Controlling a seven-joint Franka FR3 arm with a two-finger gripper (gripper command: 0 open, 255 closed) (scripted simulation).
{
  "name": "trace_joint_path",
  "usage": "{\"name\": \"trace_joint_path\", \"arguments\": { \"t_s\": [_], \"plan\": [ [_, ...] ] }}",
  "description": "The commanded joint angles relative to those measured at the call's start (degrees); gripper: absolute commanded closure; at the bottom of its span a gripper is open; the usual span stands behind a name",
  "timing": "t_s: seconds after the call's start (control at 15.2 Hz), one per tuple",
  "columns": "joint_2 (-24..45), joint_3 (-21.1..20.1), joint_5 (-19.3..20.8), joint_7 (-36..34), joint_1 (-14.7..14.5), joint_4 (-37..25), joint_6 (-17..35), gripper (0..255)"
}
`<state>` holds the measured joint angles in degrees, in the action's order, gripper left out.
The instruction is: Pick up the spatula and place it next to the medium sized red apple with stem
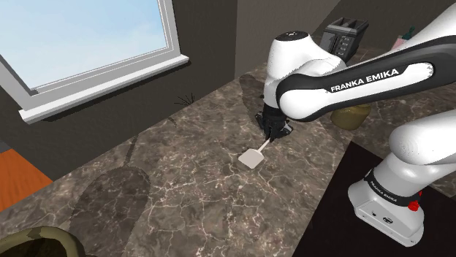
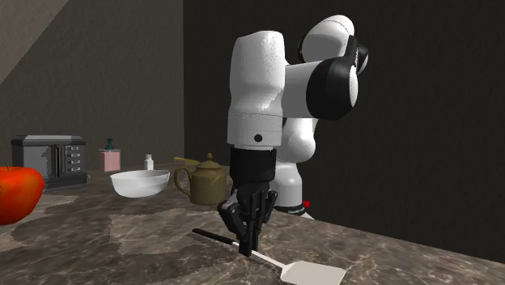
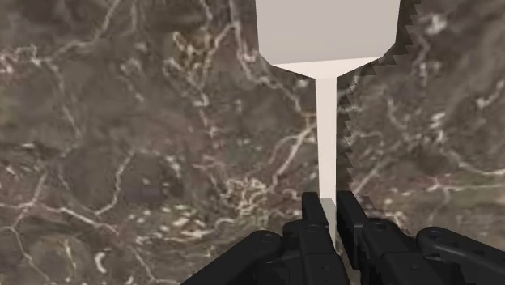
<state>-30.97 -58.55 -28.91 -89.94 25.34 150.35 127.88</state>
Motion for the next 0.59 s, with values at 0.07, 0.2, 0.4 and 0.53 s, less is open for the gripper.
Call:
{"name": "trace_joint_path", "arguments": {
  "t_s": [0.07, 0.2, 0.4, 0.53],
  "plan": [
    [0.0, 0.0, 0.0, 0.0, 0.0, 0.0, 0.0, 255],
    [0.0, 0.0, 0.0, 0.0, 0.0, 0.0, 0.0, 255],
    [-0.6, 0.7, 0.0, 0.1, -0.4, -0.3, -1.0, 255],
    [-1.8, 2.0, 0.2, 0.3, -1.0, -1.1, -3.0, 255]
  ]
}}
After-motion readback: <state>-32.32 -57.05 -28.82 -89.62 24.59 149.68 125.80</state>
